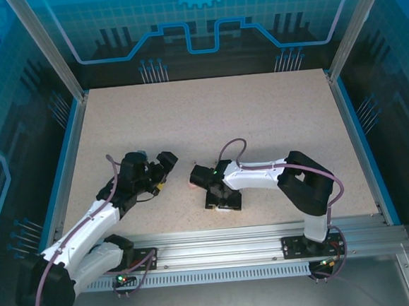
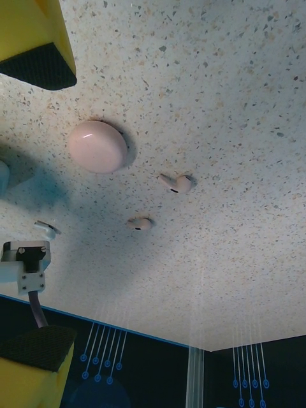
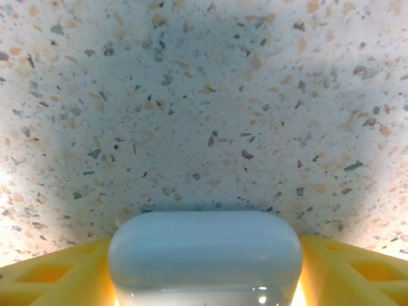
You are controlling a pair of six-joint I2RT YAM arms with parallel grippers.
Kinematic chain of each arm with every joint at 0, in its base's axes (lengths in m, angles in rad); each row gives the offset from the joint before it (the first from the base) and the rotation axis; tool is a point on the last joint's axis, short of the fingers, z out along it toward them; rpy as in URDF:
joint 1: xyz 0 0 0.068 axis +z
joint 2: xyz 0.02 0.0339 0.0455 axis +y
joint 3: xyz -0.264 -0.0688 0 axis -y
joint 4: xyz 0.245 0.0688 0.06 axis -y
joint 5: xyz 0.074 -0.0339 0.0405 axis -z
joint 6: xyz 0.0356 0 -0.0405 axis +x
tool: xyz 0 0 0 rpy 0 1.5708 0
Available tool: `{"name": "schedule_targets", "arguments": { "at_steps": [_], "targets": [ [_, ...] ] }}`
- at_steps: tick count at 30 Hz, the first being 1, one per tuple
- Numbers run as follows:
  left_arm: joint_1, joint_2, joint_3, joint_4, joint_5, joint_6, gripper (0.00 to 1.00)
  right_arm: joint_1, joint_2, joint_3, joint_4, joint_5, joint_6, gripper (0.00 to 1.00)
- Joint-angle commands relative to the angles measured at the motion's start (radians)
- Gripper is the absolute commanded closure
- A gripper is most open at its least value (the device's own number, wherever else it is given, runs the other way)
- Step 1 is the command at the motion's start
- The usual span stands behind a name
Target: Insert the wireless bluetooth earbuds into the charging case
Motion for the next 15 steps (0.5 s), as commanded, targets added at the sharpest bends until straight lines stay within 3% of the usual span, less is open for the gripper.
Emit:
{"name": "schedule_targets", "arguments": {
  "at_steps": [1, 10, 15],
  "targets": [
    [-0.014, 0.015, 0.027, 0.005, 0.000, 0.014, 0.01, -0.009, 0.011, -0.039, 0.001, 0.013, 0.035, 0.31],
    [-0.021, 0.030, 0.021, 0.029, 0.005, 0.031, 0.01, -0.009, -0.013, -0.042, 0.001, 0.018, 0.018, 0.44],
    [-0.022, 0.013, -0.035, 0.159, 0.029, 0.035, 0.01, -0.018, -0.109, -0.020, -0.024, 0.047, 0.003, 0.45]
  ]
}}
